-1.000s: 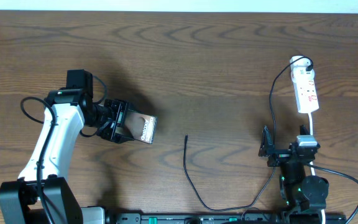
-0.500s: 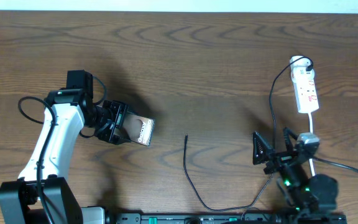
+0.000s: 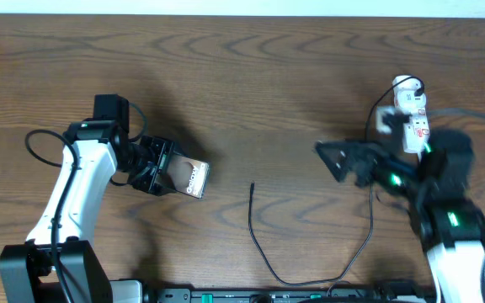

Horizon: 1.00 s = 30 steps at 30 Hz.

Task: Plug charger to phone and switch on socket
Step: 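Move the right gripper toward the phone held by the left gripper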

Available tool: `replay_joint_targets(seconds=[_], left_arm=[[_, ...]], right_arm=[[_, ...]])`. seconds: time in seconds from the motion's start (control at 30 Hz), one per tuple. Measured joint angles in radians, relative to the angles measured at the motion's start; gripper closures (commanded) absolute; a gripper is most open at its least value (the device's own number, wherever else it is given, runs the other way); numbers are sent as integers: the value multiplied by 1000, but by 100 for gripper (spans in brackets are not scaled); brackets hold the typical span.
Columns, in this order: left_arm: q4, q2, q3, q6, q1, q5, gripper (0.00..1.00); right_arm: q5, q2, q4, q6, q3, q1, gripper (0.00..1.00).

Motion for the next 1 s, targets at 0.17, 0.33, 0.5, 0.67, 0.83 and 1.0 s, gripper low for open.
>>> replay_joint_targets(seconds=[0.17, 0.33, 0.5, 0.67, 0.83, 1.0], left_arm=[[3, 0, 0, -88, -45, -44, 93], [27, 0, 0, -186, -98, -88, 92], [42, 0, 0, -287, -147, -119, 93], [52, 0, 0, -388, -191, -134, 92], [62, 0, 0, -461, -229, -134, 93], [74, 0, 0, -500, -256, -134, 93]], right_arm=[[-139, 250, 260, 249, 10, 57, 1], [-180, 412, 442, 405, 11, 125, 1], [-174, 527, 513, 459, 11, 237, 1], [-116, 626, 514, 464, 11, 354, 1], [-77, 697, 585, 464, 12, 442, 1], [-65, 720, 642, 464, 12, 507, 1]])
